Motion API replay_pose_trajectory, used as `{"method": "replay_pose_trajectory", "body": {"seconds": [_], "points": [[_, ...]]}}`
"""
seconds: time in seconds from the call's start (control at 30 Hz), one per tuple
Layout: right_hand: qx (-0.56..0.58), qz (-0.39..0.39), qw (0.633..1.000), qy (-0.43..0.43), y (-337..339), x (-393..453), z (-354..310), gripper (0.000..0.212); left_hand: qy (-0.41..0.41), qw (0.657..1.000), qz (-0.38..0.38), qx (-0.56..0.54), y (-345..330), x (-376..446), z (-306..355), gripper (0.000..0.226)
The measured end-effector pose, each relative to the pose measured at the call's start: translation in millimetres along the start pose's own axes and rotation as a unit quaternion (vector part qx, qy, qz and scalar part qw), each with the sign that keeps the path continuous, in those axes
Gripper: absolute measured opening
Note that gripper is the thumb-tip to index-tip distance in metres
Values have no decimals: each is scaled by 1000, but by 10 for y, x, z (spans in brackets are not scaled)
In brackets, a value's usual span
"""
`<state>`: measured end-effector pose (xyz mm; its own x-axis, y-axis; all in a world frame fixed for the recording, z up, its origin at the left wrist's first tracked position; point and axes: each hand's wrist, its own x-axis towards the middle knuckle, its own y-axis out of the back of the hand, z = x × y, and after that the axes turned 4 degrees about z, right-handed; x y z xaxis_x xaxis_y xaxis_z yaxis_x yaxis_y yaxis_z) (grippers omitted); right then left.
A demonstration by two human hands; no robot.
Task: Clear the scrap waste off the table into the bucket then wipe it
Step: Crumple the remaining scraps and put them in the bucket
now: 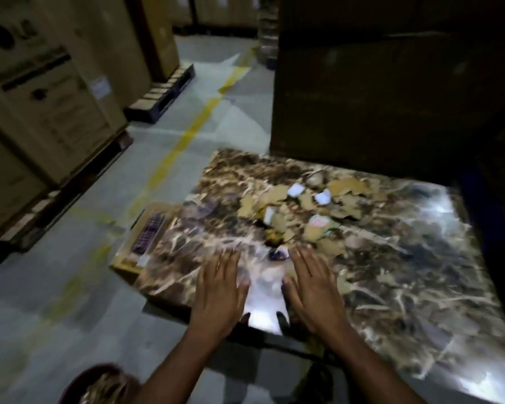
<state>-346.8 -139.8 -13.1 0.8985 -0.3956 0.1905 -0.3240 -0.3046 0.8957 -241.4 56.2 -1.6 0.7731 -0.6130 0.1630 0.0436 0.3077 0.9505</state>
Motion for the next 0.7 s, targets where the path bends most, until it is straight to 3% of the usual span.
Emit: {"method": "replay_pose_trajectory", "body": {"seconds": [0.07,0.17,0.3,0.37,0.53,0.7], "points": [[1,-3,999,-32,74,5,502,58,-18,999,-21,-16,-318,214,361,63],[-1,-21,996,-86,156,-88,1184,57,-54,992,-114,-2,-769,355,771,82],[-18,-37,981,-190,196,-248,1927,62,-83,974,-209,-3,-1204,405,975,102],[-16,-45,968,-246,105,-445,2163,67,-123,969,-215,3,-1379,355,968,106],[-69,-77,955,-278,-250,-490,2023,72,-172,953,-250,16,-1642,447,967,107],[-49,-117,966,-226,-604,-7,1458,67,-163,967,-197,-4,-1802,722,928,77]]}}
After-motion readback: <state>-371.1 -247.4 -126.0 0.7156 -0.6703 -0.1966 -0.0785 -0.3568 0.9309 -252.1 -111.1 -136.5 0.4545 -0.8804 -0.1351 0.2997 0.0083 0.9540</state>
